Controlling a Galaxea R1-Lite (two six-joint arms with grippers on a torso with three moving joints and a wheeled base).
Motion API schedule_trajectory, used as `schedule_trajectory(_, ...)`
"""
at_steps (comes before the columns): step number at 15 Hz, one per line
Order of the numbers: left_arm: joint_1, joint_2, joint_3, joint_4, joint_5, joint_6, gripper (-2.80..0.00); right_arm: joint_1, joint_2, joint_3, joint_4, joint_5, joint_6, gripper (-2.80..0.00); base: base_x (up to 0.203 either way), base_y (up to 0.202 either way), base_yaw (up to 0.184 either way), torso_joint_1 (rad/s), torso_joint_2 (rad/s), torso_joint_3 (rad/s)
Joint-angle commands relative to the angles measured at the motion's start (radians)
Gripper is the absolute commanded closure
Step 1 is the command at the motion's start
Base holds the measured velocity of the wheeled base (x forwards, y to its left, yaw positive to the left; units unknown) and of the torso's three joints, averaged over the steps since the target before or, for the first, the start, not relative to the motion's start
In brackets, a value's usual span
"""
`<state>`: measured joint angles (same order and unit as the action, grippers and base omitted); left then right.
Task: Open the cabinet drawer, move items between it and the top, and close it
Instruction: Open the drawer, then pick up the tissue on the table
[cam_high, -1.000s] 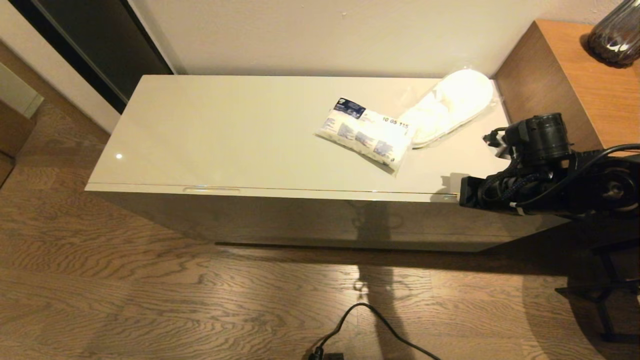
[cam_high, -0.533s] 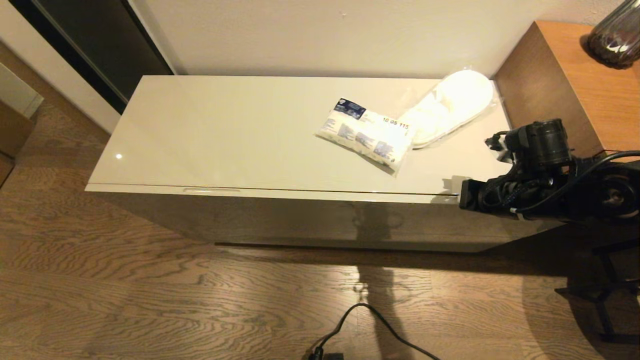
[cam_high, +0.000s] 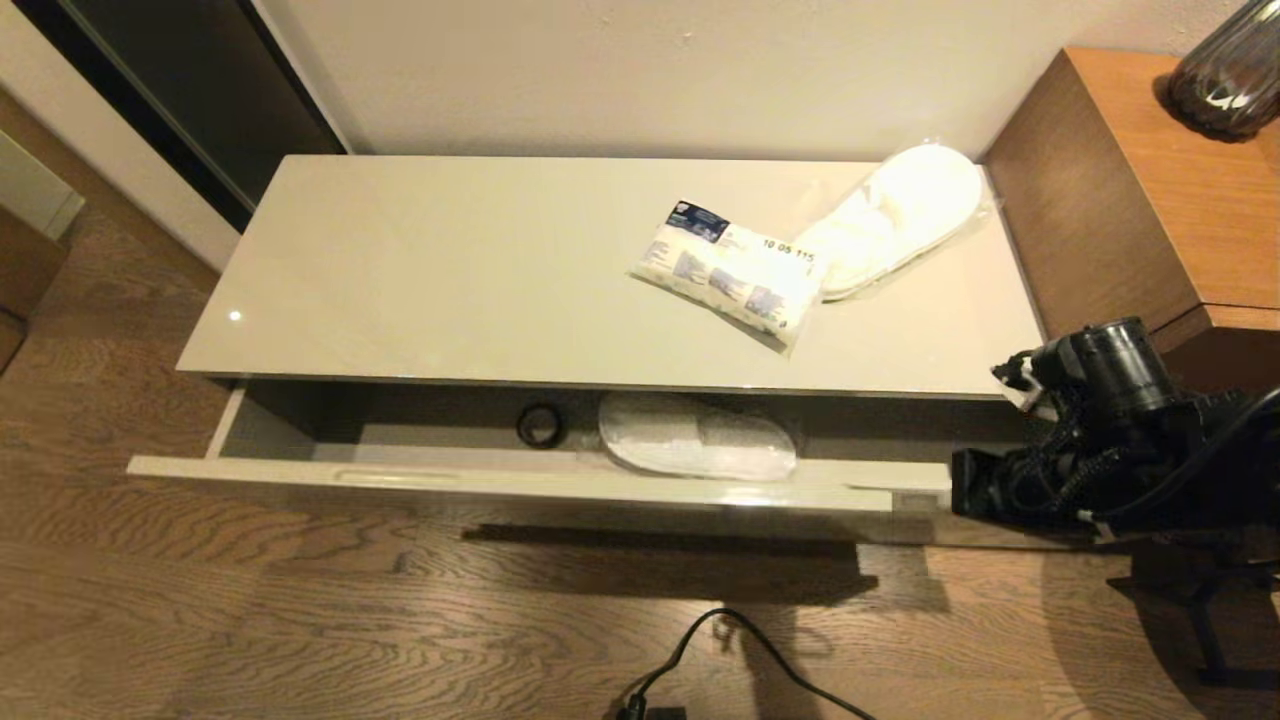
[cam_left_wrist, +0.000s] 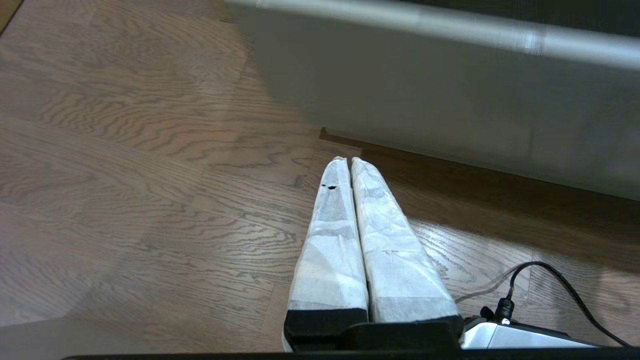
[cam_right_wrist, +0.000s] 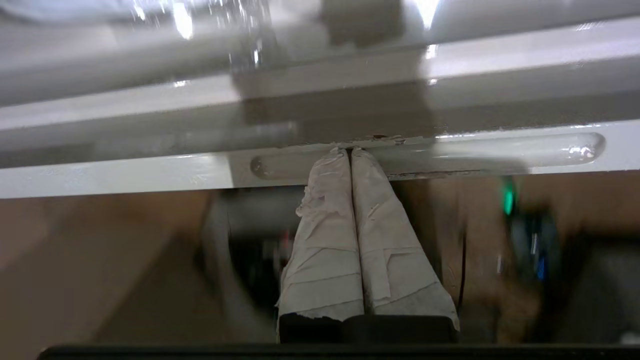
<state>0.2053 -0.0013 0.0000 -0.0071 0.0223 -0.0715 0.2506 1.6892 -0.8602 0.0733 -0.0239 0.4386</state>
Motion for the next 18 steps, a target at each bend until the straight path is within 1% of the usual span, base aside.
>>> schedule_trajectory(1,0.000,-0.039,0.002,-0.001,0.001,-0.001,0.00,0.018,-0.112,0.035,0.036,0.013,0.007,0.00,0.000,0.000,0.000,0.000,0.00,0.000)
schedule_trajectory(3,0.000,-0.039,0.002,-0.001,0.001,-0.001,0.00,0.041,-0.287,0.039,0.178,0.049,0.011,0.00,0.000,0.000,0.000,0.000,0.00,0.000)
schedule_trajectory(4,0.000,-0.039,0.002,-0.001,0.001,-0.001,0.00,0.050,-0.343,0.015,0.254,0.061,0.012,0.00,0.000,0.000,0.000,0.000,0.00,0.000)
schedule_trajectory(5,0.000,-0.039,0.002,-0.001,0.001,-0.001,0.00,0.055,-0.362,-0.022,0.298,0.063,0.012,0.00,0.000,0.000,0.000,0.000,0.00,0.000)
schedule_trajectory(6,0.000,-0.039,0.002,-0.001,0.001,-0.001,0.00,0.057,-0.352,-0.072,0.330,0.056,0.013,0.00,0.000,0.000,0.000,0.000,0.00,0.000)
schedule_trajectory(7,0.000,-0.039,0.002,-0.001,0.001,-0.001,0.00,0.058,-0.305,-0.152,0.365,0.041,0.013,0.00,0.000,0.000,0.000,0.000,0.00,0.000)
schedule_trajectory(10,0.000,-0.039,0.002,-0.001,0.001,-0.001,0.00,0.067,-0.185,-0.328,0.402,0.021,0.000,0.00,0.000,0.000,0.000,0.000,0.00,0.000)
schedule_trajectory(13,0.000,-0.039,0.002,-0.001,0.001,-0.001,0.00,0.132,-0.066,-0.518,0.428,-0.001,-0.049,0.00,0.000,0.000,0.000,0.000,0.00,0.000)
schedule_trajectory(15,0.000,-0.039,0.002,-0.001,0.001,-0.001,0.00,0.188,0.000,-0.595,0.456,-0.082,-0.158,0.00,0.000,0.000,0.000,0.000,0.00,0.000)
schedule_trajectory(16,0.000,-0.039,0.002,-0.001,0.001,-0.001,0.00,0.200,0.010,-0.607,0.458,-0.104,-0.184,0.00,0.000,0.000,0.000,0.000,0.00,0.000)
schedule_trajectory(17,0.000,-0.039,0.002,-0.001,0.001,-0.001,0.00,0.220,0.033,-0.630,0.458,-0.133,-0.267,0.00,0.000,0.000,0.000,0.000,0.00,0.000)
schedule_trajectory(18,0.000,-0.039,0.002,-0.001,0.001,-0.001,0.00,0.252,0.076,-0.678,0.457,-0.190,-0.446,0.00,0.000,0.000,0.000,0.000,0.00,0.000)
